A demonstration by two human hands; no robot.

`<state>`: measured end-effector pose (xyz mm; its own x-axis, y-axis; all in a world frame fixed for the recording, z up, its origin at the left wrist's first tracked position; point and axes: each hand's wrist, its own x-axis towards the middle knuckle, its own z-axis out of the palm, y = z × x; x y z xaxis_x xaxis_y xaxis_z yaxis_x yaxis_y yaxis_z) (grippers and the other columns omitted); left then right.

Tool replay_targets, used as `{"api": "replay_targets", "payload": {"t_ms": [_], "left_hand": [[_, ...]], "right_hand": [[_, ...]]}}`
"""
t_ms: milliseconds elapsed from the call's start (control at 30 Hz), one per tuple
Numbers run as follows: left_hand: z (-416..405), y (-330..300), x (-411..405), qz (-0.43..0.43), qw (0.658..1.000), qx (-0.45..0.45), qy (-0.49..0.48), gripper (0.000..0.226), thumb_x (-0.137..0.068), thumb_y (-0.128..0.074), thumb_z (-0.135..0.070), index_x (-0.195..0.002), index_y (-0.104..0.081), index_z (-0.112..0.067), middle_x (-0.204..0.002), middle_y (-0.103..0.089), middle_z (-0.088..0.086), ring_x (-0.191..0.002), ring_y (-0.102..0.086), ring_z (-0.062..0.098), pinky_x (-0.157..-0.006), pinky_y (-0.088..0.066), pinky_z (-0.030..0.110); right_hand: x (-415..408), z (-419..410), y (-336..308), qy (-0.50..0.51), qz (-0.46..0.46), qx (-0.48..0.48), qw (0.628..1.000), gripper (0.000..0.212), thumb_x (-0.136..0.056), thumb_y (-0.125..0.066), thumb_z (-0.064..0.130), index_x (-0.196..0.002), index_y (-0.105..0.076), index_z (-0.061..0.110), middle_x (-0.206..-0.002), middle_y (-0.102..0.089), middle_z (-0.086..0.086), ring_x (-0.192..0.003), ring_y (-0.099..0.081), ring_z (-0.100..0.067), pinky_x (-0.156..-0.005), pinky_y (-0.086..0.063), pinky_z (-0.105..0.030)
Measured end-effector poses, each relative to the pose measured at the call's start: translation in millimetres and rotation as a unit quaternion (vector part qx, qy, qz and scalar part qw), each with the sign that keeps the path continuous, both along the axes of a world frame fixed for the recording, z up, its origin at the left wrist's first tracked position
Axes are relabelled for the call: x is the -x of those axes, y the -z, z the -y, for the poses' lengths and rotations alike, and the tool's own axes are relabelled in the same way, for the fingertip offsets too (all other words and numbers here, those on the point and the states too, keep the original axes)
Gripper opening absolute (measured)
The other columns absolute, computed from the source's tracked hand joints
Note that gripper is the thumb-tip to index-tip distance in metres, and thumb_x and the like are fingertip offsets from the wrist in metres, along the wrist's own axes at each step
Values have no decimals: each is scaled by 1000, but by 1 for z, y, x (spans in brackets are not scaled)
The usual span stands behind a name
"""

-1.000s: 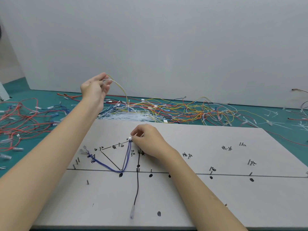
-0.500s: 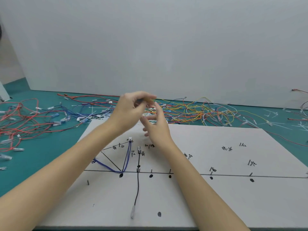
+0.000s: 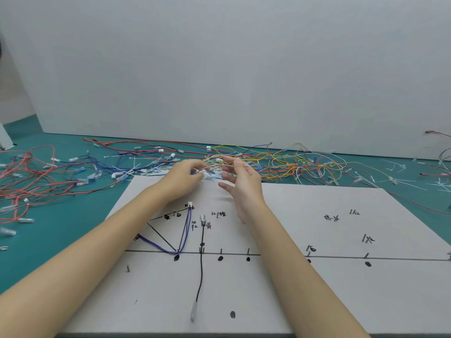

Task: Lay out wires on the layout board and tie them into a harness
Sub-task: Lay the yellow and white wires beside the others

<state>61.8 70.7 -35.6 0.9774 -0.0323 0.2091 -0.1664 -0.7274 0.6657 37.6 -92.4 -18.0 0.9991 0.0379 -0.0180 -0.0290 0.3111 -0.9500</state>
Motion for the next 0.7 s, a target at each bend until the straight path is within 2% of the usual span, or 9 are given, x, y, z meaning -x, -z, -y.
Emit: {"api": "replay_targets", "payload": {"t_ms": [67,167,233,333,533,600,700], "left_hand": [[-4,7,-6,7,1000,-26,-5,21,-95,-58,-22,-114,-67,-22,-105,-68,2,-101,-62,18,-88,-46,31],[-9,10,-13,45,997,-49,-31,18,-95,-59,-30,-106,-71,-23,-93,-70,4,-93,-63,23,-81,-48,36],[-13,11,-17,48,995,-72,-41,22,-93,-61,-33,-108,-71,-21,-101,-70,3,-98,-62,21,-82,-47,33],[-18,13,-22,29,991,-125,-30,34,-92,-62,-39,-118,-69,-18,-118,-68,4,-109,-60,21,-91,-46,33],[-20,16,-29,14,995,-87,-43,42,-90,-57,-55,-104,-76,-20,-118,-70,4,-117,-58,22,-97,-45,36],[-19,18,-29,15,994,-95,-44,47,-84,-62,-61,-97,-76,-18,-112,-71,4,-114,-59,21,-96,-46,36],[-16,18,-30,47,993,-102,-27,46,-81,-65,-60,-86,-76,-16,-88,-72,0,-98,-63,23,-84,-48,32]], "right_hand": [[1,1,-3,-5,-1,-40,999,32,-104,-41,23,-110,-68,6,-86,-54,-3,-76,-53,-12,-67,-54,-23],[-1,5,-6,6,-2,-87,996,31,-104,-42,18,-112,-65,1,-84,-54,-7,-74,-55,-14,-73,-54,-29],[-2,7,-8,10,-7,-105,994,29,-104,-42,19,-111,-65,3,-85,-57,-8,-74,-57,-16,-71,-55,-30],[-1,9,-10,-3,-6,-126,992,27,-104,-41,21,-107,-64,7,-86,-62,-7,-79,-59,-19,-72,-55,-32],[-2,12,-11,-7,-27,-152,988,30,-105,-37,17,-93,-62,6,-85,-64,-11,-84,-60,-18,-82,-53,-32],[-4,13,-13,11,-36,-157,987,31,-105,-35,16,-90,-60,5,-82,-62,-12,-79,-60,-19,-78,-53,-31],[-5,13,-13,14,-44,-136,990,29,-106,-32,16,-94,-57,7,-83,-64,-9,-69,-60,-19,-68,-49,-28]]}}
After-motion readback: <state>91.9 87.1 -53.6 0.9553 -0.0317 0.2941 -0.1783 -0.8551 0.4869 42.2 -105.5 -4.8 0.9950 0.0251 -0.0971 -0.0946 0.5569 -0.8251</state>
